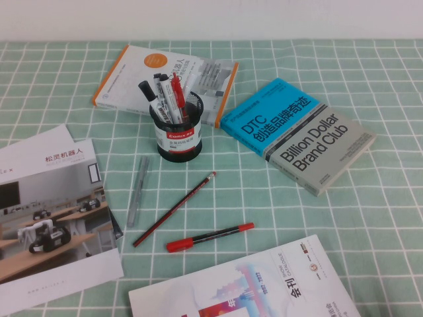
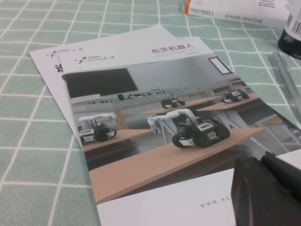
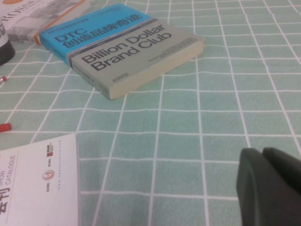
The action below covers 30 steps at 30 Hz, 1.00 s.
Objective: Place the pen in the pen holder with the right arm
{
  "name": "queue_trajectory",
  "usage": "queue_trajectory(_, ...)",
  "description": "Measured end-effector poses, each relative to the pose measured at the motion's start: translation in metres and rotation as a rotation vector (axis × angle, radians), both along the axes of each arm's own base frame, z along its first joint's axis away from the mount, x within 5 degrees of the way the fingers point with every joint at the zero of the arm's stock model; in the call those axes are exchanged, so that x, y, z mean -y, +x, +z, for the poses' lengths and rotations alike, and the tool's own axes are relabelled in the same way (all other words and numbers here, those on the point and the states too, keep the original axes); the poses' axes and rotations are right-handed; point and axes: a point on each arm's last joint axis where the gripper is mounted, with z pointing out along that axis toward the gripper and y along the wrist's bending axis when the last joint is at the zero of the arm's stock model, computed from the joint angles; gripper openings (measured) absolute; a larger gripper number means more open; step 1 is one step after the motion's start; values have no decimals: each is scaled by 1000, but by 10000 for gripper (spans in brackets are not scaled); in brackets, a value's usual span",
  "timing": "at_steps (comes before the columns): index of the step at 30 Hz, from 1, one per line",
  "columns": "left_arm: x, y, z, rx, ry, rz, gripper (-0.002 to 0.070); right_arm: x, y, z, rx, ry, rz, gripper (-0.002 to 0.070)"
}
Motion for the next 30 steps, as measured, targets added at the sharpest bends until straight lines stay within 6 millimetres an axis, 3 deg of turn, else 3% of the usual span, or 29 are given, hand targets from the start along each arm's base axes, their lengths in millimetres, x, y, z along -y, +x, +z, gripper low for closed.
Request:
queue_trajectory(11,0,0,0,0,0,0,-6,0,0,0,0,0,0,-19)
queue_trajectory(20,0,0,0,0,0,0,-6,5,2,4,62,-190,-13,-19)
queue_trajectory(28,0,0,0,0,0,0,-6,5,2,4,67,-194,-13,-19)
queue_trajectory(30,0,0,0,0,0,0,-6,4,2,5,76,-127,-13,-19)
